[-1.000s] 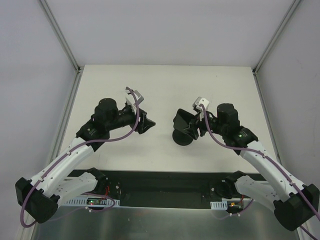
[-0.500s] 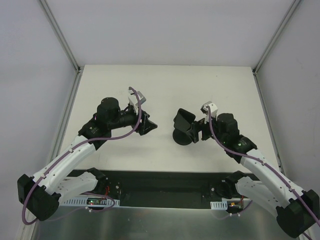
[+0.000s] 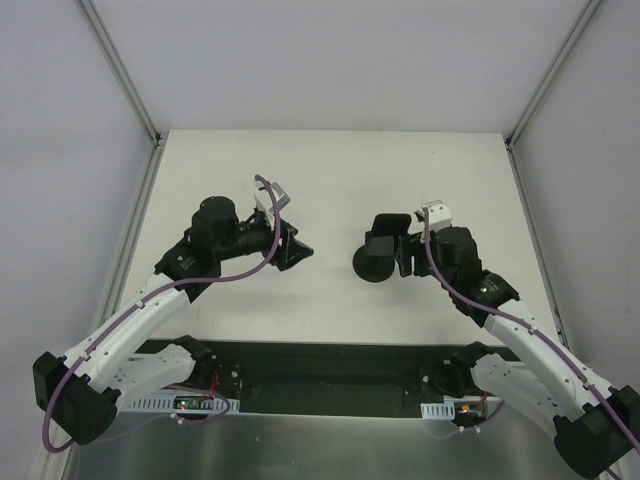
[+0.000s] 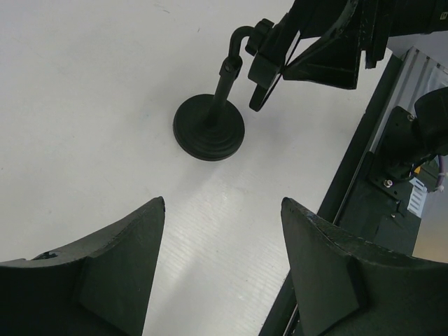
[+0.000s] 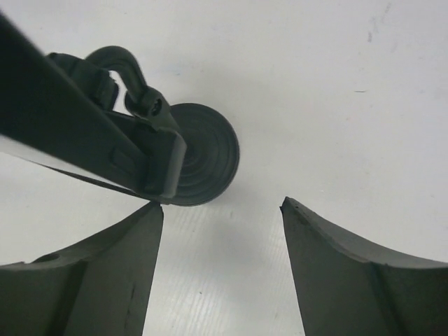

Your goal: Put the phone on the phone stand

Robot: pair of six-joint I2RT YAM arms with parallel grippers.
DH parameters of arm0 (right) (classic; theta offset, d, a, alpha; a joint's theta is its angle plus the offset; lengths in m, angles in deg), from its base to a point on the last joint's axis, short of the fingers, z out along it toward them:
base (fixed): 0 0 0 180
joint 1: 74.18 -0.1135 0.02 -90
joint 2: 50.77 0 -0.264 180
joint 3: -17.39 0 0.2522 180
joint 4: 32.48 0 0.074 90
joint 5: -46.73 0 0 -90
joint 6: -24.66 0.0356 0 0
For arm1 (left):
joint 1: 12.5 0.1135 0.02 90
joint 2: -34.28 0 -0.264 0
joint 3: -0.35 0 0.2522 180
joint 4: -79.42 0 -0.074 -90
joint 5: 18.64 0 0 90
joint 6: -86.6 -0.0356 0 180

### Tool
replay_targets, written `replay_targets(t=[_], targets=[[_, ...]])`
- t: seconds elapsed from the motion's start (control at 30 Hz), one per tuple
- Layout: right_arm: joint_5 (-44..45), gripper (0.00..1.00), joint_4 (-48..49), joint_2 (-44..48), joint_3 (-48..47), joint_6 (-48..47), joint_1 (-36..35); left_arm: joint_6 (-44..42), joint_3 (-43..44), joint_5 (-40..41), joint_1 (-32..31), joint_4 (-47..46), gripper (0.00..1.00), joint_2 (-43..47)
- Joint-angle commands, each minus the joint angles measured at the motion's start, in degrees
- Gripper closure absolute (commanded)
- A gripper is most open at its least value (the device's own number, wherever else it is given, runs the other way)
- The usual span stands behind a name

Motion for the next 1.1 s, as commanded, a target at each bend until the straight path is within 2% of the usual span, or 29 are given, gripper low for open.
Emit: replay_targets(t=[0.0,0.1,0.2,0.23,0.3,0.37,0.4,0.43,0.7,0.73,0.83,1.07], targets=[[12.04,0.27,-5.18,1.03,-3.96,1.28,0.05,0.34,0.02,0.18,0.45,-2.17,0.34,0.25],[19.52,0.21,-9.30,2.18,-5.53,4.52,0.13,0.35,-0.06,0.71,0.37,-2.17,0.35,0.34],[20.24,0.18,-12.30,3.49,-7.29,5.76,0.22,0.35,-0.06,0.97,0.45,-2.17,0.34,0.43],[18.67,0.16,-12.75,3.76,-8.52,5.59,0.22,0.35,-0.06,0.98,0.45,-2.17,0.34,0.43],[5.70,0.15,-11.45,4.90,-9.05,2.70,0.05,0.52,-0.06,0.98,0.45,-2.17,0.34,0.43],[-4.32,0.08,-9.51,7.01,-8.88,2.60,-1.18,0.61,-0.06,0.89,0.45,-2.17,0.35,0.25],[-5.16,0.01,-8.20,7.54,-9.05,3.82,-1.88,0.52,0.02,0.97,0.37,-2.08,0.34,0.25],[-5.17,0.03,-7.84,7.98,-9.40,4.44,-2.67,0.61,0.02,0.80,0.37,-2.17,0.35,0.16],[12.56,0.04,-9.50,2.10,-17.57,8.84,-13.22,0.70,-0.06,1.06,0.37,-2.17,0.34,-0.10],[17.81,0.04,-9.76,0.70,-18.10,12.06,-13.84,0.61,-0.06,1.06,0.37,-2.17,0.34,-0.10],[23.38,0.04,-11.96,-1.85,-20.30,17.17,-14.19,0.70,-0.06,1.15,0.37,-2.17,0.34,-0.10],[20.50,0.04,-6.08,-4.50,-20.74,17.46,-14.89,0.70,-0.06,1.06,0.45,-2.08,0.34,-0.01]])
